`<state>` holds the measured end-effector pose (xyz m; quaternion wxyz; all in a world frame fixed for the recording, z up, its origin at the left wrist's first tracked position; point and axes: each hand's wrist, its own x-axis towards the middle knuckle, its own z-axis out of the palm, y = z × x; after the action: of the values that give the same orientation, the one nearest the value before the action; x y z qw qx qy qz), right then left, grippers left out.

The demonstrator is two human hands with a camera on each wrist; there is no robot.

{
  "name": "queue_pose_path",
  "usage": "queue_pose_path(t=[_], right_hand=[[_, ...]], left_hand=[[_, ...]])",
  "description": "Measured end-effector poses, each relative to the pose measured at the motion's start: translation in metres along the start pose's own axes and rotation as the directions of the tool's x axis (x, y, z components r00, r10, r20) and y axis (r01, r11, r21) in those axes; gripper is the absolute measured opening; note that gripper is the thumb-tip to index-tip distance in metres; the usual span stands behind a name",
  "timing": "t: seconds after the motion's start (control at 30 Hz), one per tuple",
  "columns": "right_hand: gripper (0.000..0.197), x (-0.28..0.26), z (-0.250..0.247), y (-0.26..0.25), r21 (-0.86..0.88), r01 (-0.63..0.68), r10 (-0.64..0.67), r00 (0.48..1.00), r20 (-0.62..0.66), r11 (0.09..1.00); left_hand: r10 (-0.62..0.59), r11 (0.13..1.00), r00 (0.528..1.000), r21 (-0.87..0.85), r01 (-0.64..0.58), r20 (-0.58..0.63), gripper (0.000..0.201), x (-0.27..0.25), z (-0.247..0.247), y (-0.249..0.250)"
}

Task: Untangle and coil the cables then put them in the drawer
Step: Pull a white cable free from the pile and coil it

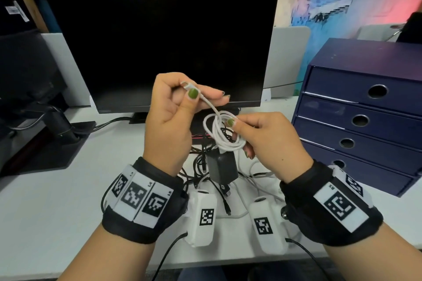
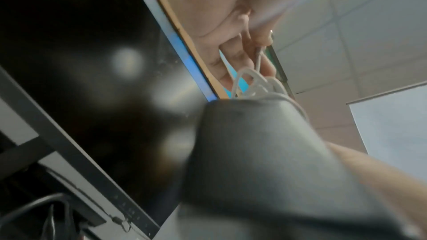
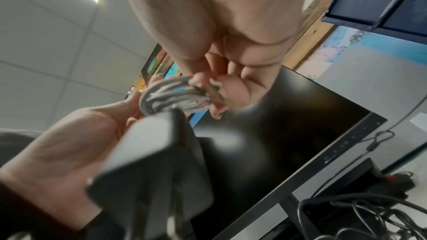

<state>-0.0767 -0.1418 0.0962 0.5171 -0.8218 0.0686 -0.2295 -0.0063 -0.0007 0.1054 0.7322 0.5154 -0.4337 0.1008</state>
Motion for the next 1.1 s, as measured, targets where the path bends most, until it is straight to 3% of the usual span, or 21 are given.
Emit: queue_pose_path(t=[0.23, 0.4, 0.53, 0.67, 0.8, 0.87, 1.0, 1.1], right_hand=[[0.023, -0.001, -0.004, 0.001, 0.091, 0.060, -0.048, 0.990, -0.136, 0.994], [0.013, -0.003, 0.001, 0.002, 0.232, 0.048, -0.033, 0.997, -0.069, 0.972], [0.021, -0.011, 0.005, 0.000, 0.098, 0.118, -0.114, 0.992, -0.053, 0.988], [0.022, -0.014, 0.012, -0.008, -0.097, 0.256, -0.260, 0.965, -0.028, 0.962], [0.021, -0.013, 0.012, -0.009, -0.230, 0.313, -0.328, 0.944, -0.031, 0.922], [0.020, -0.011, 0.011, -0.009, -0.251, 0.282, -0.301, 0.953, -0.040, 0.926], [0.014, -0.008, 0.010, -0.008, -0.247, 0.229, -0.256, 0.963, -0.080, 0.941], [0.005, -0.007, 0.008, -0.006, -0.239, 0.227, -0.264, 0.955, -0.136, 0.944]], left_hand=[[0.044, 0.997, 0.995, -0.067, -0.050, -0.086, 0.011, -0.002, -0.002, 0.001], [-0.144, 0.990, 0.963, -0.033, 0.140, -0.228, 0.007, 0.003, -0.008, -0.003], [-0.249, 0.955, 0.939, 0.103, 0.280, -0.237, 0.006, 0.008, -0.008, -0.002], [-0.297, 0.915, 0.923, 0.205, 0.348, -0.246, 0.019, 0.005, -0.001, -0.001], [-0.263, 0.868, 0.952, 0.391, 0.305, -0.159, 0.005, 0.003, -0.004, 0.003], [-0.256, 0.845, 0.963, 0.463, 0.267, -0.086, 0.011, 0.002, -0.006, 0.005], [-0.286, 0.815, 0.958, 0.523, 0.247, -0.007, 0.019, -0.001, -0.008, 0.007], [-0.325, 0.735, 0.943, 0.647, 0.205, 0.071, 0.016, -0.004, -0.010, 0.004]])
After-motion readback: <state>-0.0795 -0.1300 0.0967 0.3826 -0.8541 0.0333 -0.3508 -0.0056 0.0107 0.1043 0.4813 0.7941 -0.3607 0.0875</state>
